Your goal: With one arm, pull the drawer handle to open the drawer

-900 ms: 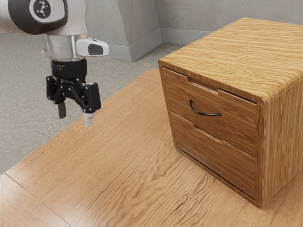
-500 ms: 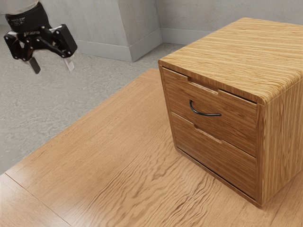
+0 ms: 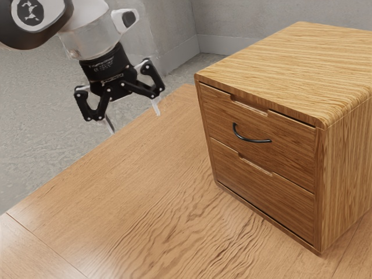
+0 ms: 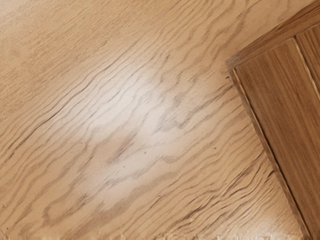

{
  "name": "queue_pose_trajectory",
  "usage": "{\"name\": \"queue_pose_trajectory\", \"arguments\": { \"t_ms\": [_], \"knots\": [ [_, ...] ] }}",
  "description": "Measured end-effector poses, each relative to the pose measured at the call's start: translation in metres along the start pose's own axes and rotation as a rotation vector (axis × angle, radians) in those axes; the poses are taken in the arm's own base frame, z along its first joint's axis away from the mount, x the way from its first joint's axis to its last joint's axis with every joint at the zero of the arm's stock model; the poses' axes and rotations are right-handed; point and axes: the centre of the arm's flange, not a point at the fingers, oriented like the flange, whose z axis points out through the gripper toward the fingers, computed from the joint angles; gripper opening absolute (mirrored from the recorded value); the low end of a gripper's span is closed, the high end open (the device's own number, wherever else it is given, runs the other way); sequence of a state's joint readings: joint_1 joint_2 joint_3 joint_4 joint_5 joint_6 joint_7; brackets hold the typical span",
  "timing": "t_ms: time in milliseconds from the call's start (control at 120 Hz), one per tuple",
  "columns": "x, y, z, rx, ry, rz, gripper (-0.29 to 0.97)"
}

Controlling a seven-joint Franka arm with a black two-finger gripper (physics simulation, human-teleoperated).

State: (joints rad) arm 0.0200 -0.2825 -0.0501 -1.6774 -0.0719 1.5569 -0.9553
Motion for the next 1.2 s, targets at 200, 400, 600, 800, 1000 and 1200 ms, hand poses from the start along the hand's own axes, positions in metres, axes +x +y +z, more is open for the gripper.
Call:
{"name": "queue_pose_trajectory", "arguments": {
  "t_ms": [200,400,600,800,1000,1200],
  "knots": [
    [-0.041,-0.026,0.042,-0.113,0.04,-0.12,0.68],
    [-0.068,0.014,0.07,-0.254,0.057,-0.174,0.68],
    [-0.074,0.043,0.083,-0.349,0.081,-0.213,0.68],
    [-0.058,0.058,0.092,-0.405,0.118,-0.248,0.68],
    [-0.065,0.077,0.101,-0.433,0.116,-0.244,0.68],
    [-0.058,0.09,0.101,-0.407,0.088,-0.264,0.68]
  ]
}}
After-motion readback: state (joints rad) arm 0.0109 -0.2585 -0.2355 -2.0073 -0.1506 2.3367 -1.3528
